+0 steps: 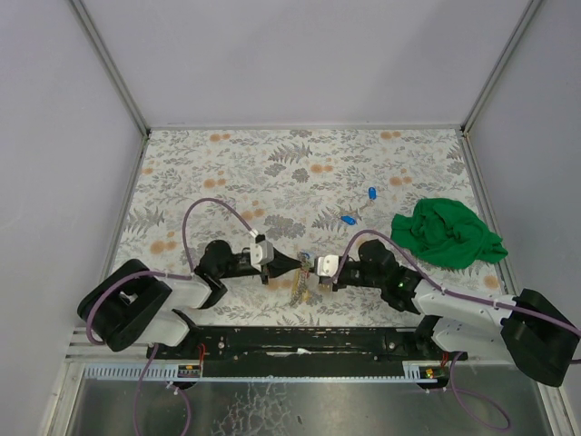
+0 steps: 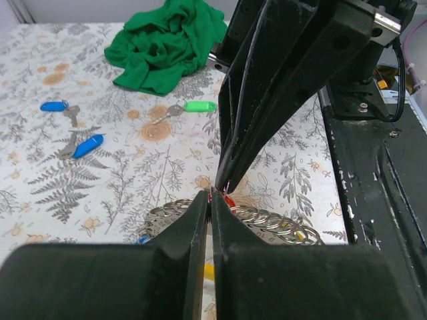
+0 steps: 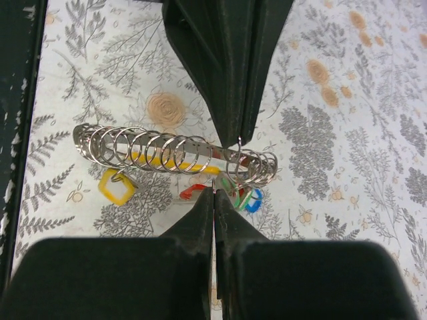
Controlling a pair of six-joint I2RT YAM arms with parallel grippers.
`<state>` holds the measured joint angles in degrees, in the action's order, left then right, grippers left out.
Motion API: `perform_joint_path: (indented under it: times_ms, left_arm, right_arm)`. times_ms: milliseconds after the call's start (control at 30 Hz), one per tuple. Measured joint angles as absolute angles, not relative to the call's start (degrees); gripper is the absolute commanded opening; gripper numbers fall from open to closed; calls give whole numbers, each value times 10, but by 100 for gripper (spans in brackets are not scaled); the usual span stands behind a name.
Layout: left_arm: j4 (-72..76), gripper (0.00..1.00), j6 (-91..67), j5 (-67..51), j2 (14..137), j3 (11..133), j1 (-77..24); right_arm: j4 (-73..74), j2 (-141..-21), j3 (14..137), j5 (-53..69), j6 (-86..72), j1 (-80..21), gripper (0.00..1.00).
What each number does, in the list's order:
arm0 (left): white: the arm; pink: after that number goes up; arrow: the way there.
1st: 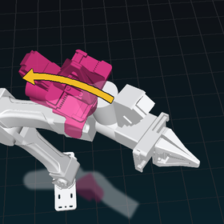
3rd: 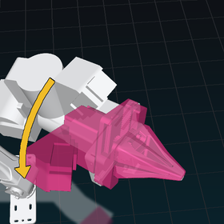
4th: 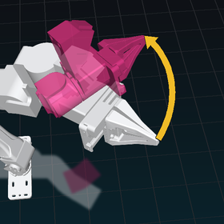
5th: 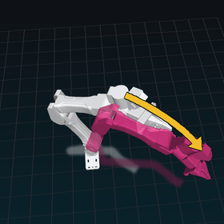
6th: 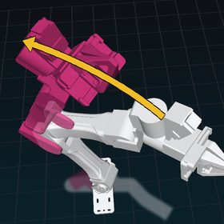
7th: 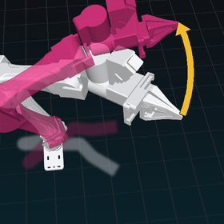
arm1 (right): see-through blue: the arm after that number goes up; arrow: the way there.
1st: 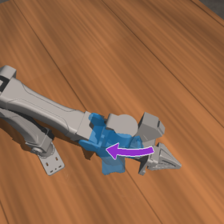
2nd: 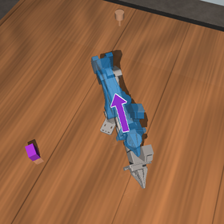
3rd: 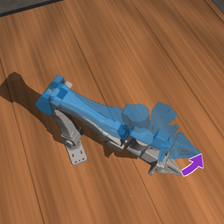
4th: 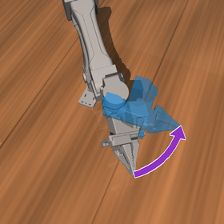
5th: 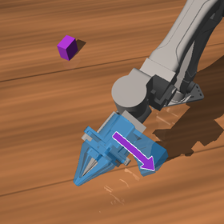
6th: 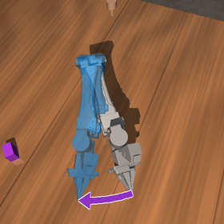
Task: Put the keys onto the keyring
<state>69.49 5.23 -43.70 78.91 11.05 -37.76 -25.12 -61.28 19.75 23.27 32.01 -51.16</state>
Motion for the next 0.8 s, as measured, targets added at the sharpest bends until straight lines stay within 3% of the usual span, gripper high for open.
perform_joint_path:
  times_ms: [333, 800]
  left_arm:
    - [800, 0, -8, -497, 839, 110, -328]
    - [849, 0, -44, -520, 872, 123, -321]
  right_arm:
    - [-352, -594, 164, 311, 244, -430, 0]
    - [-414, -653, 166, 364, 211, -426, 0]
